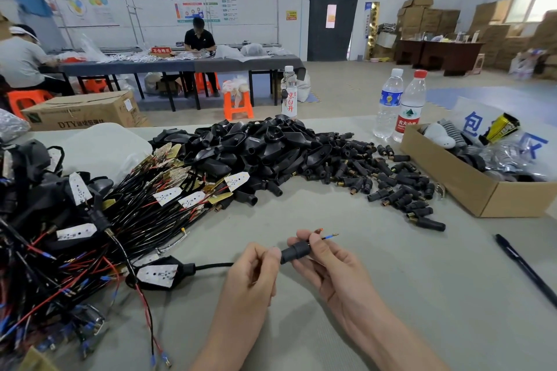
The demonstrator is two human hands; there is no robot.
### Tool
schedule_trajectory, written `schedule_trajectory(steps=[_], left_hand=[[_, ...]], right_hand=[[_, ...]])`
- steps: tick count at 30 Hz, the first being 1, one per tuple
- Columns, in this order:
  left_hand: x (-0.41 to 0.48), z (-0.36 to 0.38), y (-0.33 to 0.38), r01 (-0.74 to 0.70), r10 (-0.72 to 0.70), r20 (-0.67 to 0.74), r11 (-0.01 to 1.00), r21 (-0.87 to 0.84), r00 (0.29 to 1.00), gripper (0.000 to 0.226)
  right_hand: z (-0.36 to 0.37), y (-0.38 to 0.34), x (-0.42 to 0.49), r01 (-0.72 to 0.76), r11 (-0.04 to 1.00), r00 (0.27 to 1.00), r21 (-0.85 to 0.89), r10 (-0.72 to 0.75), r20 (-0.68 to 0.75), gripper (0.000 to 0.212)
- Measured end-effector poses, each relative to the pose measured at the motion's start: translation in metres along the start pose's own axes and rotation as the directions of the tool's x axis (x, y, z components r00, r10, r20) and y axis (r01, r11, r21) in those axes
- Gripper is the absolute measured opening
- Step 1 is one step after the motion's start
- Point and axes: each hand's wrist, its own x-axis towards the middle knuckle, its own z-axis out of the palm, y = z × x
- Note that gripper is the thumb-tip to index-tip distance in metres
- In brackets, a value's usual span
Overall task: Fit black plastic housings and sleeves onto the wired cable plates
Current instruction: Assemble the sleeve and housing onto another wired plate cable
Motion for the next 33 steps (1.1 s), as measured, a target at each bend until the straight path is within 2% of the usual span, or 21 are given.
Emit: schedule_trajectory(steps=[7,11,15,18,25,33], left_hand=[[0.0013,-0.0007,-0.0006,-0.02,0.014,-0.055,0.995,-0.098,0.998,0.023],[0.0009,0.0,-0.0039,-0.001,-0.002,-0.057,0.998,-0.055,0.998,0.019],[0.0011,0.0005,-0.006,-0.012,0.01,-0.093,1.0,-0.022,0.996,0.018],[0.0013,-0.0019,-0.0076,-0.039,0.036,-0.101,0.999,-0.024,0.994,0.024],[0.0011,-0.0033,-0.0008,-0.004,0.014,0.067,0.988,-0.155,0.998,0.023],[0.002,-0.0035,-0.0019,0.039,-0.037,0.025,0.995,-0.096,0.999,0.024]], right_hand=[[-0.0005,-0.0036,-0.0003,0.008,0.998,1.0,0.054,-0.007,-0.027,0.028],[-0.001,-0.0031,-0.0018,-0.035,0.993,0.999,0.109,0.037,-0.015,0.029],[0.0012,0.0012,-0.0027,-0.057,0.994,0.998,0.095,0.056,0.02,0.031],[0.0006,0.0004,-0.0018,-0.051,0.993,0.999,0.103,0.049,0.021,0.028],[-0.003,-0.0028,0.0001,-0.064,0.984,0.998,0.167,0.061,0.022,0.027],[-0.0008,-0.0008,0.0007,-0.009,0.994,1.0,0.112,0.006,0.028,0.032]])
